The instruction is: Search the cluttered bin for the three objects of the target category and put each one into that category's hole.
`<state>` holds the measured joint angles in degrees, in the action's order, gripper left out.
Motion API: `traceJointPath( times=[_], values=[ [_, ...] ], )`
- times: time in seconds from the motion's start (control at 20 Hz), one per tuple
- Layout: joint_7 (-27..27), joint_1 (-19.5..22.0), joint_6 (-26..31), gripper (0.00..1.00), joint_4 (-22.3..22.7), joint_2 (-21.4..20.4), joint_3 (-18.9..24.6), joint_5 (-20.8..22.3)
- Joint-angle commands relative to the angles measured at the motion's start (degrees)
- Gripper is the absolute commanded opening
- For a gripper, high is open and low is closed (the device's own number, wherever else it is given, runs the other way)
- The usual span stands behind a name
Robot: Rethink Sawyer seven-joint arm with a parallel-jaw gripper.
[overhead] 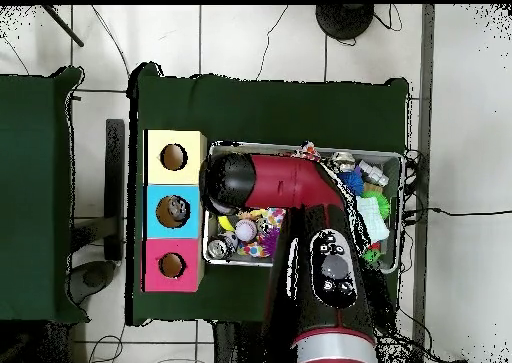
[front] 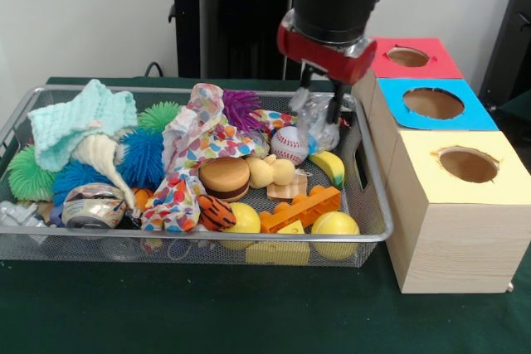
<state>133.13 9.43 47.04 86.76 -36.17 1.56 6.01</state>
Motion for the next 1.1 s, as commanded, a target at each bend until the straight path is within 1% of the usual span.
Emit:
traceJointPath(
  times=[0.05,0.2,0.35,0.45,0.55,0.65,0.75,1.1],
  values=[
    [5.56,-3.29,-1.8,0.0,5.85,-0.76,4.7,-3.29],
    [7.11,-5.35,-0.52,0.0,5.16,-1.79,3.5,-3.93],
    [7.35,-7.53,2.82,0.0,3.21,-3.63,1.21,-2.65],
    [7.07,-8.5,4.9,0.0,3.12,-6.0,-0.28,-2.0],
    [6.72,-9.77,8.48,0.0,2.39,-8.71,-2.39,-0.59],
    [5.75,-10.23,10.74,0.0,2.02,-10.3,-3.55,0.33],
    [4.9,-10.11,10.66,0.0,2.3,-10.86,-4.17,0.92],
    [4.49,-9.57,7.25,0.0,3.44,-9.89,-4.5,0.94]
  ],
)
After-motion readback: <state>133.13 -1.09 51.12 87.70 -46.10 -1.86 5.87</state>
